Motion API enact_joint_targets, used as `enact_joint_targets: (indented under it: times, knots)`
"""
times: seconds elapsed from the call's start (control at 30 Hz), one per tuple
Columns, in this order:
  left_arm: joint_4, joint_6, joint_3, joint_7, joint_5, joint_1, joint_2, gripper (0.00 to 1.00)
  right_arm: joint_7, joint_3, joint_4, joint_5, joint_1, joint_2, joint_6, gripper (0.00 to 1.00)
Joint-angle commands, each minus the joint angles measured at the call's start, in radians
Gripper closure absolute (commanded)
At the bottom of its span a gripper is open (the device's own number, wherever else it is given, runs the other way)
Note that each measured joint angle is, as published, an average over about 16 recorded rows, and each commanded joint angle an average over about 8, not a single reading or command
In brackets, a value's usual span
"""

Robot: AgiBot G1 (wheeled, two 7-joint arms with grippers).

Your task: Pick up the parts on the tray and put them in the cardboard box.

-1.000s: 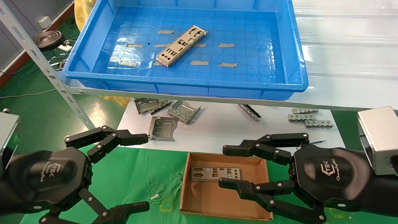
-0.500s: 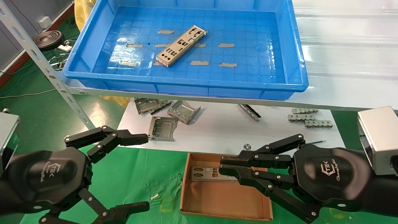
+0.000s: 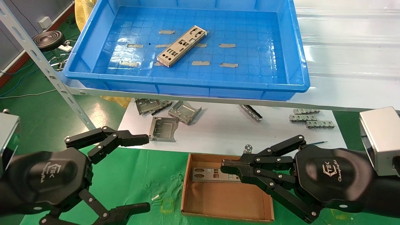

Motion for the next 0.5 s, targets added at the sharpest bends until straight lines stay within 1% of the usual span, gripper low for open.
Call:
enact_joint_targets:
  times: [0.03, 0.13, 0.27, 0.4, 0.5]
  knots:
    - [-0.001, -0.002, -0.002, 0.001, -0.004, 0.006, -0.001, 0.00, 0.000, 0.000, 0.000, 0.000, 0.000, 0.000, 0.000, 1.00]
    - [0.016, -0.021, 0.016, -0.018, 0.035, -0.063, 0.029, 0.00, 0.000, 0.000, 0.000, 0.000, 0.000, 0.000, 0.000, 1.00]
    - [0.083, -0.040, 0.059, -0.046, 0.120, -0.203, 0.097, 0.00, 0.000, 0.000, 0.000, 0.000, 0.000, 0.000, 0.000, 1.00]
    - [0.212, -0.051, 0.114, -0.050, 0.218, -0.345, 0.190, 0.00, 0.000, 0.000, 0.000, 0.000, 0.000, 0.000, 0.000, 1.00]
    - [0.334, -0.062, 0.154, -0.029, 0.292, -0.442, 0.265, 0.00, 0.000, 0.000, 0.000, 0.000, 0.000, 0.000, 0.000, 1.00]
